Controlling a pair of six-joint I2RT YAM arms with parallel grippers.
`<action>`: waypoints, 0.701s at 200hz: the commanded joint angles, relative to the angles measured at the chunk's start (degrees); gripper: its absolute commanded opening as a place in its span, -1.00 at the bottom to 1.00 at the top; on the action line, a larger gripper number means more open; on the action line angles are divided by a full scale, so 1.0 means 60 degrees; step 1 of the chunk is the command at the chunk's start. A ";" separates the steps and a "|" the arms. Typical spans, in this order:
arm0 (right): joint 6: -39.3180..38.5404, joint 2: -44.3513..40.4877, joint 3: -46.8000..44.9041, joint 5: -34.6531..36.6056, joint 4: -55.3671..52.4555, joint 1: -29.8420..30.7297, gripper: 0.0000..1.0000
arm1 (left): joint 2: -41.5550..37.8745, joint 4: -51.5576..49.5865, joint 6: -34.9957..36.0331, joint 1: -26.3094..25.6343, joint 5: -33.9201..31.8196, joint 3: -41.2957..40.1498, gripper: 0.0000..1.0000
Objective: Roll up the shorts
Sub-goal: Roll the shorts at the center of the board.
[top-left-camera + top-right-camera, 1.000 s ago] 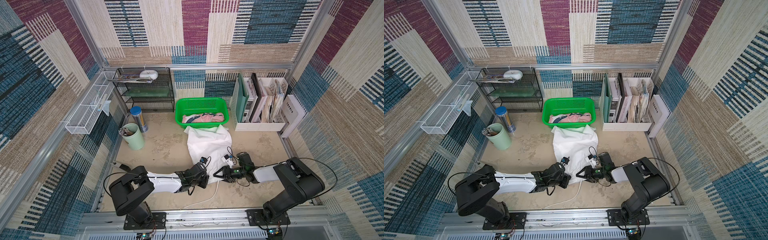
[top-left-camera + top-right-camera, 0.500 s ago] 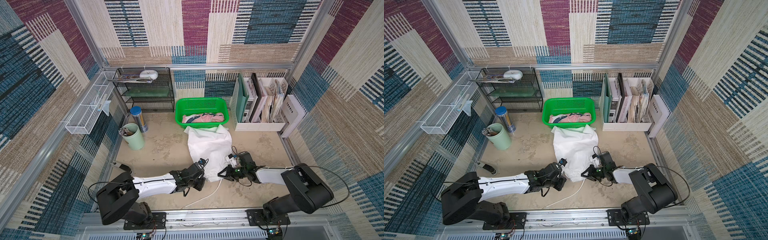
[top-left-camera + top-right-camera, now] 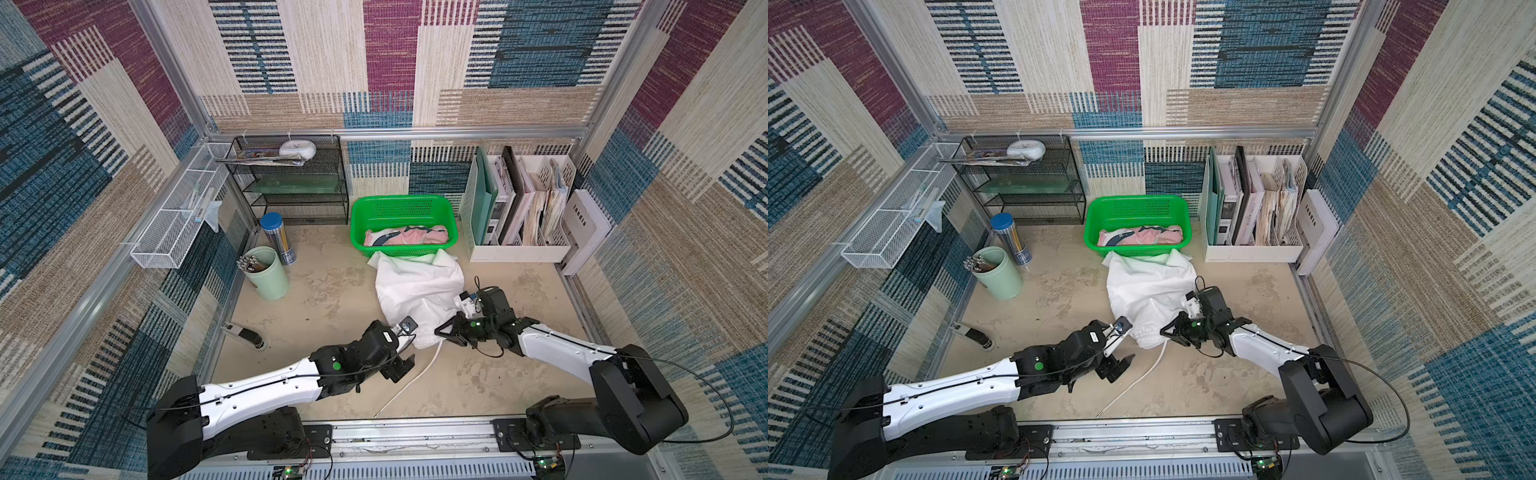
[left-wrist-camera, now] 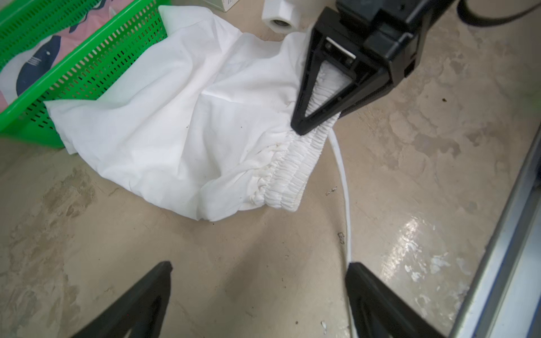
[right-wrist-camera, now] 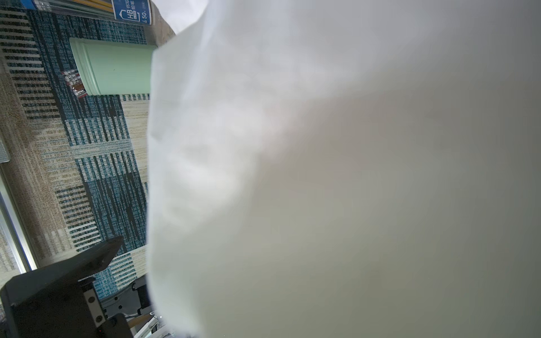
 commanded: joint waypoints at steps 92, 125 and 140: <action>0.0626 -0.0518 -0.0154 -0.0122 0.0304 -0.0014 -1.00 | 0.4026 0.5886 0.4281 -0.1527 -0.3155 -0.0036 0.99; 0.0619 -0.0572 -0.0189 -0.0203 0.0316 -0.0009 -1.00 | 0.4828 0.6744 0.4479 -0.1478 -0.3210 0.0078 0.99; 0.0612 -0.0573 -0.0212 -0.0224 0.0309 -0.0004 -1.00 | 0.5174 0.6848 0.4577 -0.1419 -0.3216 0.0189 0.99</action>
